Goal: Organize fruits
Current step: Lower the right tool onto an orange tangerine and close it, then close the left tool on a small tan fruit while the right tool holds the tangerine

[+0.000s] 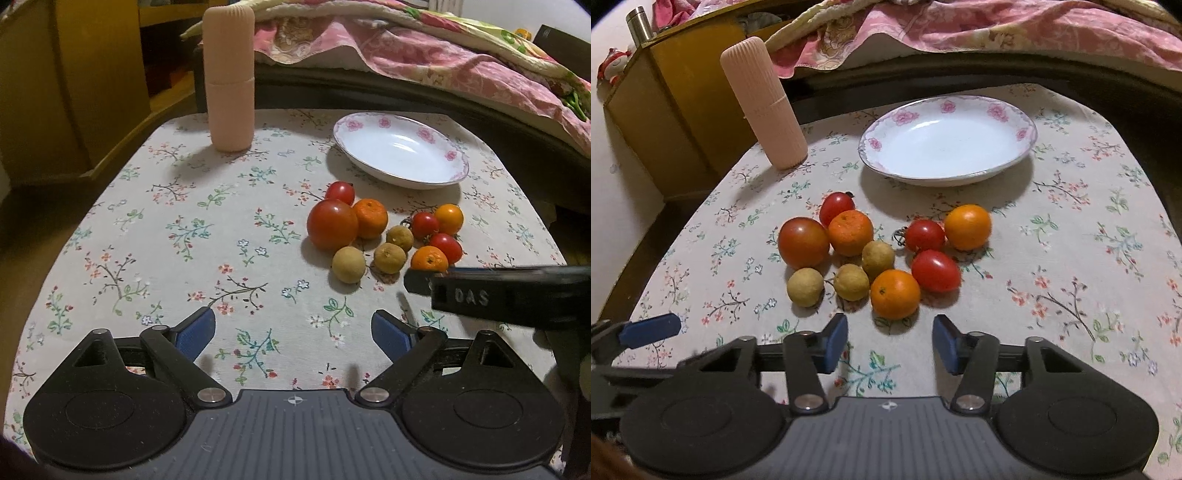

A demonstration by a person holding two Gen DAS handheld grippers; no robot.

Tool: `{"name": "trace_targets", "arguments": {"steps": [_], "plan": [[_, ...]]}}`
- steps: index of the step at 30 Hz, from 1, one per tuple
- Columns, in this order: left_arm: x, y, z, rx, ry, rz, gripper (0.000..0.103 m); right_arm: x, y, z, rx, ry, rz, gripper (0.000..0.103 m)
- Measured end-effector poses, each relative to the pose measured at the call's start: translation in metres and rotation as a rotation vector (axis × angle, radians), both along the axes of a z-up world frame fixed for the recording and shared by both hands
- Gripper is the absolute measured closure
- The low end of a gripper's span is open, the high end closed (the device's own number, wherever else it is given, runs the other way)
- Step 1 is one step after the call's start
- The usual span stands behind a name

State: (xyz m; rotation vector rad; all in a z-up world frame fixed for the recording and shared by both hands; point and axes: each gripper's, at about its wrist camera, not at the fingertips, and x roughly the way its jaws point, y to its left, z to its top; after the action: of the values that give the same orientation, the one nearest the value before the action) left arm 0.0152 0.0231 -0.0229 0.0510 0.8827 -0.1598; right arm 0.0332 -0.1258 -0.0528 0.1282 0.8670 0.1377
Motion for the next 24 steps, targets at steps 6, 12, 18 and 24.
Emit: {"name": "trace_targets", "arguments": {"steps": [6,12,18,24], "plan": [[0.002,-0.005,-0.002,-0.008,0.000,-0.031,0.008,0.011,0.005,-0.001,-0.017,0.003,0.020,0.073],[0.008,-0.017,0.002,-0.031,-0.012,-0.089,0.012,0.011,0.001,0.003,-0.007,0.040,0.046,0.074],[0.023,-0.031,-0.006,-0.032,0.008,-0.163,0.030,0.004,-0.011,0.025,-0.024,0.064,0.078,0.074],[0.041,-0.031,-0.017,-0.025,0.048,-0.203,0.038,-0.005,-0.025,0.045,-0.003,0.067,0.100,0.074]]}}
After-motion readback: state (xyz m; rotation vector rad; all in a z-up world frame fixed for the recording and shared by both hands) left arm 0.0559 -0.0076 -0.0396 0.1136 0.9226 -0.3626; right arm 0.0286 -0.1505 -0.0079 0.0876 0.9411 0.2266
